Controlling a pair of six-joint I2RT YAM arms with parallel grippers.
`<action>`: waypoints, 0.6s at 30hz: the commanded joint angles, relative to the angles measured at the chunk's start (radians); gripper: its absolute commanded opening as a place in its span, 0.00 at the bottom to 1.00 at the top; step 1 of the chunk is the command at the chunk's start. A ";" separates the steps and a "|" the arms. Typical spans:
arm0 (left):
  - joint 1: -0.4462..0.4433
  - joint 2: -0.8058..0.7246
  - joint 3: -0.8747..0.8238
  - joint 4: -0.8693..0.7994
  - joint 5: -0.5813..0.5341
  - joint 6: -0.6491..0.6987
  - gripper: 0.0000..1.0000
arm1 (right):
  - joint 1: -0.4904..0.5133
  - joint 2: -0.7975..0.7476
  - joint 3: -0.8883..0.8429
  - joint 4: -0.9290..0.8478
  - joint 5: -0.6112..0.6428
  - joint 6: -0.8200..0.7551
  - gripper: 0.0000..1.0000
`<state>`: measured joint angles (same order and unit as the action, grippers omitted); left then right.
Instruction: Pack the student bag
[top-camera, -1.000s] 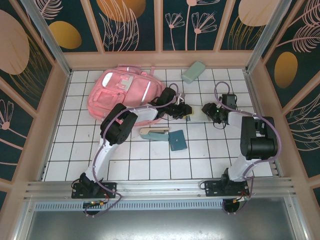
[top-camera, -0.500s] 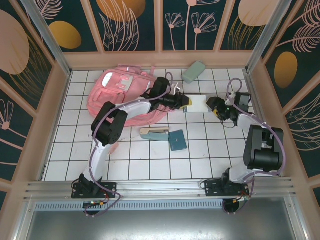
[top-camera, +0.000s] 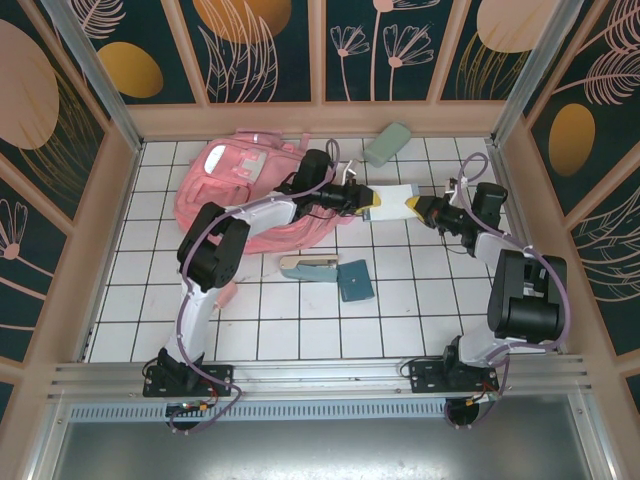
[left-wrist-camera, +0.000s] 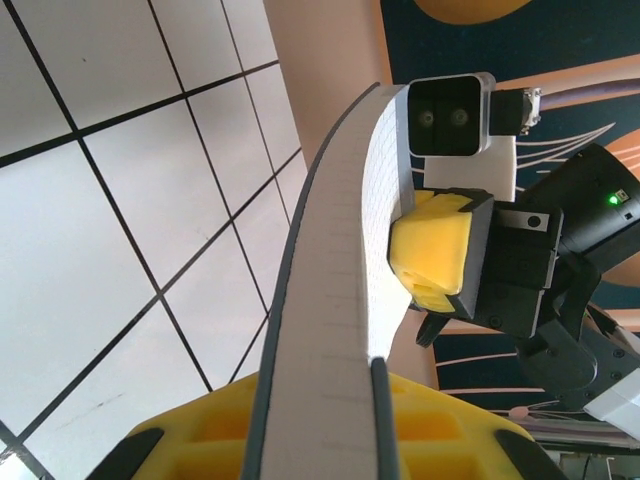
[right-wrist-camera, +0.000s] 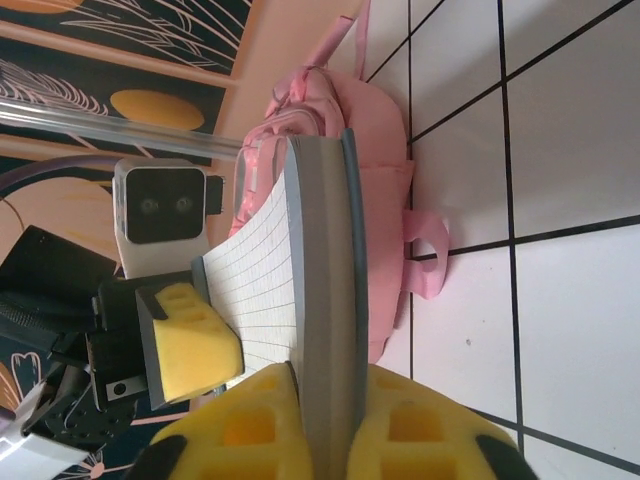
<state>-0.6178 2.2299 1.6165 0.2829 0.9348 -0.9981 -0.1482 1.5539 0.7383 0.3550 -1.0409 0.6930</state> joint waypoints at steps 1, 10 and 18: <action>0.004 -0.064 0.025 -0.051 -0.024 0.085 0.30 | -0.004 -0.007 -0.018 0.019 0.000 -0.003 0.00; 0.037 -0.129 0.207 -0.639 -0.562 0.487 0.51 | -0.005 -0.050 -0.030 -0.002 0.055 -0.003 0.00; 0.037 -0.135 0.239 -0.850 -1.098 0.665 0.53 | 0.018 -0.054 -0.053 0.016 0.079 0.013 0.00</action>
<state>-0.5823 2.0972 1.8496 -0.4160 0.0864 -0.4500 -0.1436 1.5341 0.6975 0.3374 -0.9604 0.6952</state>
